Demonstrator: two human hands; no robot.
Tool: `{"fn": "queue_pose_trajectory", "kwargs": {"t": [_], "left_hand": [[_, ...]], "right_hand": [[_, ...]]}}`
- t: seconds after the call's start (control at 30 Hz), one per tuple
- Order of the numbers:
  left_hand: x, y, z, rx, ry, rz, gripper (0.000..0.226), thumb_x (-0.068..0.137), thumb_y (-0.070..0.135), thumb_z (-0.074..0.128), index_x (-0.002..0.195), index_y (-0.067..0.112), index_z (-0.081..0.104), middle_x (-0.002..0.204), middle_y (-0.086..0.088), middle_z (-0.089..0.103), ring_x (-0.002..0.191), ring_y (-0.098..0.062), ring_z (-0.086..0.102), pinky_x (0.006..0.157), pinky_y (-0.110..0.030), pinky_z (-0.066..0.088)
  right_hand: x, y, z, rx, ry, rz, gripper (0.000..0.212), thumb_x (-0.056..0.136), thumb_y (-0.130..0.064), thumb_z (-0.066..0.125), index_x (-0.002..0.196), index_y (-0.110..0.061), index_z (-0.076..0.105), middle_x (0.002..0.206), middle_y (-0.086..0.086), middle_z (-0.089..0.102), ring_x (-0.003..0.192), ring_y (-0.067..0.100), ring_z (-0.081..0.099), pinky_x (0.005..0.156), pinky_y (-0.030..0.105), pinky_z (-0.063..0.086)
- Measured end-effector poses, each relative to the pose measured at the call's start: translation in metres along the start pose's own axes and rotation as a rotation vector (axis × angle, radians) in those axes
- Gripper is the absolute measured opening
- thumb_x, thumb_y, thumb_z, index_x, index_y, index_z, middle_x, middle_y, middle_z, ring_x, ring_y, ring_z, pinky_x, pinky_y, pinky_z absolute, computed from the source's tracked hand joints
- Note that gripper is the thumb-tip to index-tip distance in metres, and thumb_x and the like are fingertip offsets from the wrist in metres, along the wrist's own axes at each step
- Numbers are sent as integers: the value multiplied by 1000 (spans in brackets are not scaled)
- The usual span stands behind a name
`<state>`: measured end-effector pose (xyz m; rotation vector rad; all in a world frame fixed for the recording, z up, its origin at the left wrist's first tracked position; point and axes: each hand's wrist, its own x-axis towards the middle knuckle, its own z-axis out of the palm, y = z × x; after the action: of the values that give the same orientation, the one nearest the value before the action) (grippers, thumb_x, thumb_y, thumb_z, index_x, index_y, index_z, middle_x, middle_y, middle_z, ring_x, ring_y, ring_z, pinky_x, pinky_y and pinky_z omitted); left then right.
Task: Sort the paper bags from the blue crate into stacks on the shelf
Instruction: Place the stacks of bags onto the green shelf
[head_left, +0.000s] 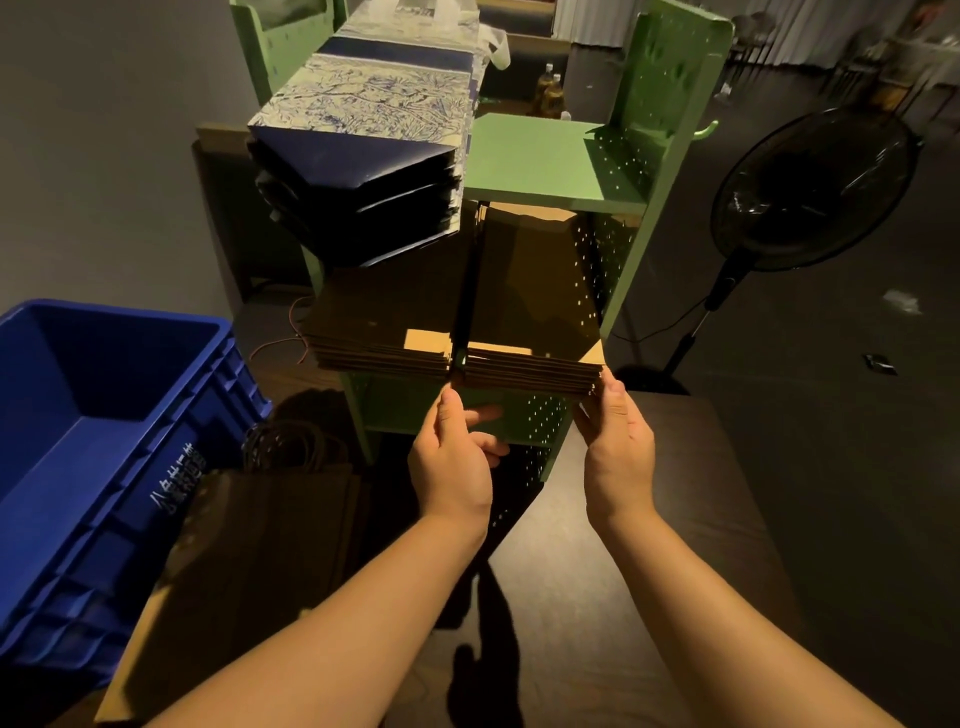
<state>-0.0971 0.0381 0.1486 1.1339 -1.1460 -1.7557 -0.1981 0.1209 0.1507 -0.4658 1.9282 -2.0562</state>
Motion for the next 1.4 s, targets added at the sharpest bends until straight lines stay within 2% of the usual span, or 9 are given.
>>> {"fn": "queue_pose_trajectory", "kwargs": {"t": [0.13, 0.47, 0.57, 0.7, 0.87, 0.97, 1.13, 1.23, 1.4], "left_hand": [[-2, 0, -16, 10, -15, 48, 26, 109, 44, 38, 118, 38, 61, 86, 6, 76, 64, -12, 64, 67, -33, 55], [27, -36, -116, 64, 84, -180, 35, 110, 33, 44, 95, 13, 69, 75, -3, 68, 54, -8, 58, 46, -17, 47], [38, -51, -158, 121, 188, -104, 21, 106, 30, 54, 91, 28, 68, 80, 4, 74, 74, -15, 66, 75, -33, 55], [41, -54, -211, 335, 311, -43, 35, 98, 55, 49, 117, 33, 67, 125, -4, 69, 118, -29, 62, 109, -50, 45], [54, -69, -278, 766, 351, -21, 58, 104, 56, 33, 138, 16, 59, 138, -9, 62, 129, -32, 56, 110, -53, 42], [66, -76, -301, 935, 376, -123, 46, 105, 38, 48, 141, 10, 56, 144, -14, 53, 137, -36, 42, 118, -48, 24], [82, -85, -330, 611, 568, -369, 41, 104, 31, 43, 142, 16, 46, 151, -15, 40, 138, -35, 32, 117, -47, 24], [101, -84, -350, 483, 615, -466, 39, 108, 18, 35, 144, 6, 42, 154, -22, 37, 143, -35, 32, 119, -48, 24], [113, -88, -360, 472, 480, -588, 37, 108, 31, 37, 133, 8, 54, 139, -21, 53, 128, -39, 49, 113, -50, 37]], "right_hand": [[-10, 8, 1, 37, 99, 96, 41, 111, -38, 35, 140, -22, 59, 121, -10, 69, 121, 13, 64, 102, 35, 53], [-60, 74, 28, -176, -39, 392, 22, 104, -20, 49, 101, -16, 70, 90, 8, 71, 84, 27, 66, 72, 40, 52], [-76, 88, 44, -245, -117, 462, 19, 105, -18, 51, 102, -16, 70, 91, 12, 69, 82, 29, 65, 71, 41, 50], [-97, 94, 67, -300, -230, 505, 17, 105, -14, 52, 107, -15, 69, 92, 10, 68, 86, 28, 65, 76, 39, 52], [-115, 112, 97, -449, -312, 614, 15, 103, -26, 54, 107, -17, 65, 98, 12, 69, 88, 27, 67, 74, 38, 54], [-123, 124, 110, -517, -366, 641, 16, 104, -27, 53, 101, -14, 62, 94, 8, 67, 84, 24, 66, 72, 36, 52], [-135, 136, 138, -585, -430, 708, 25, 105, -26, 54, 88, -9, 57, 84, 13, 54, 75, 27, 58, 69, 35, 45], [-137, 149, 153, -571, -437, 756, 24, 105, -31, 56, 99, -9, 62, 102, 26, 64, 102, 38, 65, 82, 40, 52], [-137, 173, 174, -433, -440, 823, 12, 102, -38, 60, 113, -33, 59, 119, 2, 68, 104, 22, 65, 90, 39, 52]]}}
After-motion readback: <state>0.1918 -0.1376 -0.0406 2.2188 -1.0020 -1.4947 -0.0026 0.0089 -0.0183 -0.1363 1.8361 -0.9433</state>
